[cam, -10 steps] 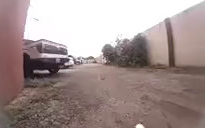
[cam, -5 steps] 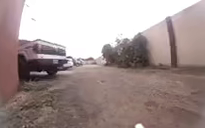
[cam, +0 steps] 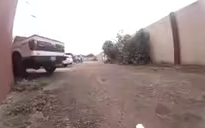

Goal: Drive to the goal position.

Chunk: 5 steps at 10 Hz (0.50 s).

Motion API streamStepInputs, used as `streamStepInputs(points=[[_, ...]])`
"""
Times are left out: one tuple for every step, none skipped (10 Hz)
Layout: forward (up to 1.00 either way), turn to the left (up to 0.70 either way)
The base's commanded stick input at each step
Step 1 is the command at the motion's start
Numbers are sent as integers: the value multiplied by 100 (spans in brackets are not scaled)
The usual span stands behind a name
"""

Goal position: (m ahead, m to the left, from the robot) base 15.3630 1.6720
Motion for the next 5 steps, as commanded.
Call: streamStepInputs(points=[[50,0],[50,0],[50,0],[50,0],[50,0]])
